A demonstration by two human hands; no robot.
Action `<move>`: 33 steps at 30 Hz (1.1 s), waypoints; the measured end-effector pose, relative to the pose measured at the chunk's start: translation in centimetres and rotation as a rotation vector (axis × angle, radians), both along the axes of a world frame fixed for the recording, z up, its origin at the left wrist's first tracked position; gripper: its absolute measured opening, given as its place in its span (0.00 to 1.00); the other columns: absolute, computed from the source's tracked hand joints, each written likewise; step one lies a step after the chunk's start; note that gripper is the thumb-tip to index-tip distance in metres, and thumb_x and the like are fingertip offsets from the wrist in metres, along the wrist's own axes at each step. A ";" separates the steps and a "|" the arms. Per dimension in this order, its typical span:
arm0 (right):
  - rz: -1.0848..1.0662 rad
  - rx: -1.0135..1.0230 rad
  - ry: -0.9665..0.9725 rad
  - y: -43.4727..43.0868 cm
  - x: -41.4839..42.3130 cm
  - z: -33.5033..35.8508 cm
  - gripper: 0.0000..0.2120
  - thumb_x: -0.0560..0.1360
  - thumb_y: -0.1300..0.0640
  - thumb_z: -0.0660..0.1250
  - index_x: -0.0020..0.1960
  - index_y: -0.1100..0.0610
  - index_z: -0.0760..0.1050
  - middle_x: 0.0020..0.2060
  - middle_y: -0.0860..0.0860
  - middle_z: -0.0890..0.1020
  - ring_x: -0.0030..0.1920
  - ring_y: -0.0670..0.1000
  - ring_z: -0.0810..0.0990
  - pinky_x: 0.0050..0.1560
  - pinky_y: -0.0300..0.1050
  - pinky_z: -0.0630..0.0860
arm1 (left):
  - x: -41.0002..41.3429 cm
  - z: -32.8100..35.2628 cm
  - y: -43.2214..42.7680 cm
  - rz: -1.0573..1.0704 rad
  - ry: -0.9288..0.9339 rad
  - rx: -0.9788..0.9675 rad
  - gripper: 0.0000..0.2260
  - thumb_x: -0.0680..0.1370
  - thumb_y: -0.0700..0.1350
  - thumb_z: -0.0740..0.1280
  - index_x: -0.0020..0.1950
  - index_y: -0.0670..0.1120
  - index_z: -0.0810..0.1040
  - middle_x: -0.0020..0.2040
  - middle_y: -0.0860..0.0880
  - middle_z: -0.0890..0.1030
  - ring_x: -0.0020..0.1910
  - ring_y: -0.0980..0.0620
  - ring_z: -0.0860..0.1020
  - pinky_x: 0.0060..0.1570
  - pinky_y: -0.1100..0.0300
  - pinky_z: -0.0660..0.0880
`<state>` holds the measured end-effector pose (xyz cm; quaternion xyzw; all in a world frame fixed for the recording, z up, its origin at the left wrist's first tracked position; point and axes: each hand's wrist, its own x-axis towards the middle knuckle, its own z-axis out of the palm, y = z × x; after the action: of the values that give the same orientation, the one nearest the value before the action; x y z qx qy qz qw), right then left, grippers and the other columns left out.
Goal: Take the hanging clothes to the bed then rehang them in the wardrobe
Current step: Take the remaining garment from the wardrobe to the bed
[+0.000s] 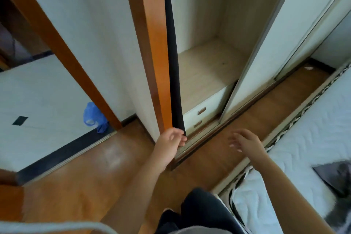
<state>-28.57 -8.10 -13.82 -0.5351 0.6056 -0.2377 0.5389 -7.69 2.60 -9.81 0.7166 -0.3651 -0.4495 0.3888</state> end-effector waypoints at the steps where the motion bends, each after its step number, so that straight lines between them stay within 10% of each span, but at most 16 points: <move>1: 0.015 -0.044 -0.025 -1.6 0.8 1.3 0.06 0.77 0.61 0.59 0.48 0.54 0.75 0.39 0.51 0.82 0.35 0.47 0.81 0.35 0.38 0.72 | -0.2 1.9 -2.5 -0.050 -0.018 -0.078 0.07 0.81 0.46 0.56 0.48 0.54 0.72 0.44 0.56 0.79 0.45 0.61 0.77 0.40 0.72 0.71; 9: 0.057 -0.403 -0.213 -15.1 5.6 11.2 0.08 0.77 0.61 0.59 0.46 0.49 0.74 0.40 0.48 0.81 0.33 0.38 0.80 0.40 0.37 0.73 | -0.6 11.4 -14.7 -0.169 -0.295 -0.533 0.07 0.79 0.45 0.58 0.55 0.51 0.73 0.48 0.59 0.77 0.52 0.64 0.75 0.50 0.77 0.69; 26: 0.763 -0.850 -0.638 -34.2 22.6 33.4 0.09 0.77 0.62 0.59 0.46 0.48 0.72 0.41 0.48 0.80 0.34 0.36 0.79 0.38 0.25 0.71 | 5.5 25.2 -30.7 0.767 -0.880 -1.037 0.08 0.75 0.48 0.60 0.54 0.53 0.71 0.52 0.59 0.74 0.54 0.63 0.72 0.53 0.76 0.68; 33: 0.855 -0.920 -0.786 -32.5 28.2 41.8 0.03 0.77 0.54 0.60 0.48 0.47 0.70 0.50 0.55 0.80 0.42 0.47 0.81 0.47 0.40 0.72 | 8.7 31.4 -30.5 1.170 -1.190 -1.215 0.14 0.73 0.44 0.62 0.58 0.43 0.74 0.59 0.48 0.74 0.58 0.56 0.70 0.57 0.67 0.66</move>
<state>-0.36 -40.59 28.02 -0.7714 -0.0540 -0.4108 0.4830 1.00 -27.89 21.59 0.5712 -0.2581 0.4977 0.5996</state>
